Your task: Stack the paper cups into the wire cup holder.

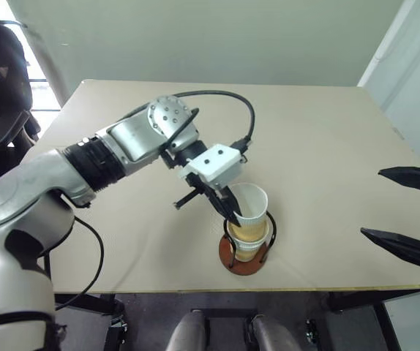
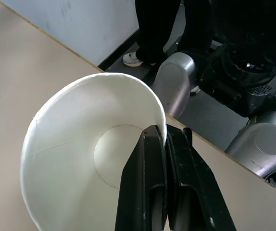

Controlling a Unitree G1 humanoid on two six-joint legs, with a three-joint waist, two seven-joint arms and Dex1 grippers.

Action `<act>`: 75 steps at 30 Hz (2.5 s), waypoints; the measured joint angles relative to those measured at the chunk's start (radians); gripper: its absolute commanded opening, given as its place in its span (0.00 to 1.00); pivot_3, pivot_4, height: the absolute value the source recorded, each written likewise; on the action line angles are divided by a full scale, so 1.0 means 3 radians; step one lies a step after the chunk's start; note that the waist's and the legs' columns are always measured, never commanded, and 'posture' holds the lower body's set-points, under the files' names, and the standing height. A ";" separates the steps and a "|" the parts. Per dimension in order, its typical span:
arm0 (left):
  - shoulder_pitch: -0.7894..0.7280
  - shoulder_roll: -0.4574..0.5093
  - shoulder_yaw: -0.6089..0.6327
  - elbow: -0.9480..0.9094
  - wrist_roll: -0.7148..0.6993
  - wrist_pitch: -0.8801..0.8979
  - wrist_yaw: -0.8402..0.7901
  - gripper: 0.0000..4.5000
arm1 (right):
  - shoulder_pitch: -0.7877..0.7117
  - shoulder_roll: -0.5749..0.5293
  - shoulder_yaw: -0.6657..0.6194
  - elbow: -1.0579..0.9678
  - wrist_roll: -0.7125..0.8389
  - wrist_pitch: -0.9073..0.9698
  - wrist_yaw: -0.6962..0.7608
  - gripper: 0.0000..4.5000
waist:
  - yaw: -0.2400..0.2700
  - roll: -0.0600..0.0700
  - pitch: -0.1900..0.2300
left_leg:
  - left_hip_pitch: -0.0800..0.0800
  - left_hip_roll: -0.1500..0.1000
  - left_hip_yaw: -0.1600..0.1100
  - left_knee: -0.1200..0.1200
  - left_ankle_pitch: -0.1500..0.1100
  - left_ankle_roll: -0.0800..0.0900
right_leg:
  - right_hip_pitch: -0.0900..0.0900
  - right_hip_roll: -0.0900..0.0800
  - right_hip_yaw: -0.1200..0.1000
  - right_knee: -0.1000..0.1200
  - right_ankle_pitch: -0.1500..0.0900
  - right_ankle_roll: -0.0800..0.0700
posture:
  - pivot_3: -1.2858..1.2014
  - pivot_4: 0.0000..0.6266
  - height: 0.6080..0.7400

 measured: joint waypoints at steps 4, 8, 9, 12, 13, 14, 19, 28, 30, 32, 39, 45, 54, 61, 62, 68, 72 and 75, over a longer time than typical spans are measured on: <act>0.0000 -0.0040 0.0003 0.0048 0.0049 0.0001 0.0000 0.00 | 0.0162 0.0002 -0.0004 -0.0001 -0.0137 0.0001 0.0129 1.00 | -0.0001 0.0000 0.0000 | 0.0000 0.0000 0.0000 0.0000 0.0000 0.0000 | 0.0000 0.0000 0.0000 0.0000 0.0000 0.0000 | 0.52 0.24 1.00; 0.0000 -0.0047 0.0004 0.0077 0.0077 -0.0003 0.0000 0.00 | 0.0245 0.0006 -0.0080 -0.0003 -0.0248 -0.0010 0.0252 1.00 | 0.0001 0.0000 0.0000 | 0.0000 0.0000 0.0000 0.0000 0.0000 0.0000 | 0.0000 0.0000 0.0000 0.0000 -0.0001 -0.0001 | 0.52 0.24 1.00; 0.0000 -0.0048 0.0005 0.0080 0.0090 -0.0008 0.0000 0.00 | 0.0284 0.0005 -0.0102 -0.0007 -0.0302 -0.0011 0.0298 1.00 | 0.0003 0.0000 0.0000 | 0.0000 0.0000 0.0000 0.0000 0.0000 0.0000 | 0.0000 0.0000 0.0000 0.0000 -0.0001 -0.0001 | 0.52 0.24 1.00; 0.0000 -0.0058 0.0005 0.0097 0.0121 -0.0035 0.0000 0.00 | 0.0352 0.0005 -0.0112 -0.0014 -0.0415 -0.0012 0.0390 1.00 | 0.0002 0.0000 0.0000 | -0.0001 0.0000 0.0000 0.0000 0.0000 0.0000 | 0.0000 0.0000 0.0000 -0.0001 -0.0001 -0.0001 | 0.52 0.24 1.00; 0.0000 -0.0059 0.0005 0.0101 0.0125 -0.0040 0.0000 0.00 | 0.0364 0.0004 -0.0116 -0.0019 -0.0449 -0.0016 0.0410 1.00 | 0.0002 0.0000 0.0000 | -0.0001 0.0000 0.0000 0.0000 0.0000 0.0000 | 0.0000 0.0000 0.0000 -0.0001 -0.0001 -0.0001 | 0.52 0.24 1.00; 0.0000 -0.0060 0.0005 0.0104 0.0128 -0.0043 0.0000 0.00 | 0.0368 0.0004 -0.0117 -0.0022 -0.0466 -0.0020 0.0427 1.00 | 0.0002 0.0000 0.0000 | 0.0000 0.0000 0.0000 0.0000 0.0000 0.0000 | 0.0000 0.0000 0.0000 0.0000 -0.0001 -0.0001 | 0.52 0.24 1.00; 0.0000 -0.0066 0.0005 0.0106 0.0134 -0.0046 0.0000 0.00 | 0.0370 0.0005 -0.0118 -0.0031 -0.0505 -0.0041 0.0474 1.00 | 0.0002 0.0000 0.0000 | 0.0000 0.0000 0.0000 0.0000 0.0000 0.0000 | 0.0000 0.0000 0.0000 0.0000 -0.0001 -0.0002 | 0.52 0.24 1.00; 0.0001 -0.0093 0.0020 0.0111 0.0137 -0.0026 0.0000 0.29 | 0.0363 0.0005 -0.0117 -0.0044 -0.0524 -0.0049 0.0476 1.00 | 0.0002 0.0000 0.0000 | 0.0000 -0.0001 0.0000 0.0000 0.0000 0.0000 | 0.0001 0.0000 0.0000 -0.0001 -0.0001 -0.0002 | 0.52 0.24 1.00; 0.0001 -0.0105 0.0021 0.0111 0.0137 -0.0026 0.0000 0.46 | 0.0356 0.0005 -0.0117 -0.0046 -0.0523 -0.0049 0.0469 1.00 | 0.0002 0.0000 0.0000 | 0.0000 0.0000 0.0000 0.0000 0.0000 0.0000 | 0.0000 0.0000 0.0000 -0.0001 -0.0001 -0.0002 | 0.52 0.24 1.00; 0.0001 -0.0106 0.0021 0.0114 0.0139 -0.0026 0.0000 0.61 | 0.0347 0.0005 -0.0116 -0.0046 -0.0522 -0.0049 0.0461 1.00 | 0.0002 0.0000 0.0000 | 0.0000 0.0000 0.0000 0.0000 0.0000 0.0000 | 0.0000 0.0000 0.0000 0.0000 -0.0001 -0.0002 | 0.52 0.24 1.00; 0.0018 -0.0212 0.0245 0.0235 0.0234 -0.0027 -0.0001 1.00 | 0.0299 0.0003 -0.0094 -0.0045 -0.0520 -0.0050 0.0452 1.00 | 0.0002 -0.0001 0.0001 | 0.0000 -0.0001 0.0000 0.0001 0.0000 0.0000 | 0.0002 0.0000 0.0000 -0.0002 -0.0001 -0.0001 | 0.52 0.24 1.00; 0.0344 -0.0302 0.1375 0.0718 0.0428 0.0318 0.0054 1.00 | 0.0251 -0.0045 0.0161 0.0002 -0.0668 -0.0127 0.0498 1.00 | -0.0021 0.0003 0.0000 | 0.0002 0.0000 0.0000 -0.0001 0.0000 0.0000 | -0.0002 0.0003 0.0000 0.0001 -0.0001 -0.0002 | 0.52 0.24 1.00; 0.2219 0.0946 0.3101 0.0018 0.0587 0.1504 0.0912 1.00 | 0.0160 -0.0225 0.0650 0.0505 -0.1138 -0.0367 0.0880 1.00 | -0.0091 0.0013 -0.0006 | 0.0010 0.0003 0.0002 -0.0014 0.0012 -0.0017 | -0.0007 0.0005 0.0001 0.0002 -0.0015 -0.0004 | 0.52 0.24 1.00; 0.3365 0.1048 0.4153 -0.0896 0.0480 0.2273 0.1767 1.00 | -0.0688 -0.0456 0.1557 0.1111 -0.1385 -0.0745 0.1069 1.00 | -0.0029 0.0003 -0.0004 | 0.0015 0.0000 0.0002 -0.0013 0.0011 -0.0008 | -0.0010 0.0003 -0.0002 0.0005 -0.0032 -0.0051 | 0.52 0.24 1.00; 0.3513 0.1053 0.4333 -0.1059 0.0456 0.2363 0.1862 1.00 | -0.0886 -0.0469 0.1733 0.1220 -0.1408 -0.0812 0.1082 1.00 | -0.0037 0.0001 -0.0003 | 0.0015 -0.0001 0.0002 -0.0013 0.0011 -0.0009 | -0.0002 0.0003 -0.0001 0.0006 -0.0026 -0.0054 | 0.52 0.24 1.00; 0.4138 0.1017 0.5136 -0.1602 0.0415 0.2714 0.2252 1.00 | -0.1679 -0.0414 0.2502 0.1796 -0.1659 -0.1109 0.1229 1.00 | -0.0082 0.0000 -0.0002 | 0.0029 0.0003 0.0006 -0.0017 0.0024 -0.0024 | -0.0005 0.0005 0.0000 0.0024 -0.0013 -0.0068 | 0.52 0.24 1.00; 0.4388 0.0933 0.5400 -0.1903 0.0434 0.2827 0.2437 1.00 | -0.2163 -0.0266 0.2944 0.2080 -0.1840 -0.1254 0.1362 1.00 | -0.0101 -0.0003 -0.0001 | 0.0042 0.0005 0.0007 -0.0025 0.0032 -0.0027 | -0.0006 0.0006 0.0000 0.0047 -0.0016 -0.0081 | 0.52 0.24 1.00; 0.4490 0.0862 0.5545 -0.2070 0.0429 0.2913 0.2547 1.00 | -0.2435 -0.0139 0.3185 0.2271 -0.1970 -0.1329 0.1465 1.00 | -0.0104 -0.0005 0.0001 | 0.0050 0.0006 0.0007 -0.0033 0.0037 -0.0030 | -0.0006 0.0006 0.0001 0.0055 -0.0015 -0.0090 | 0.52 0.24 1.00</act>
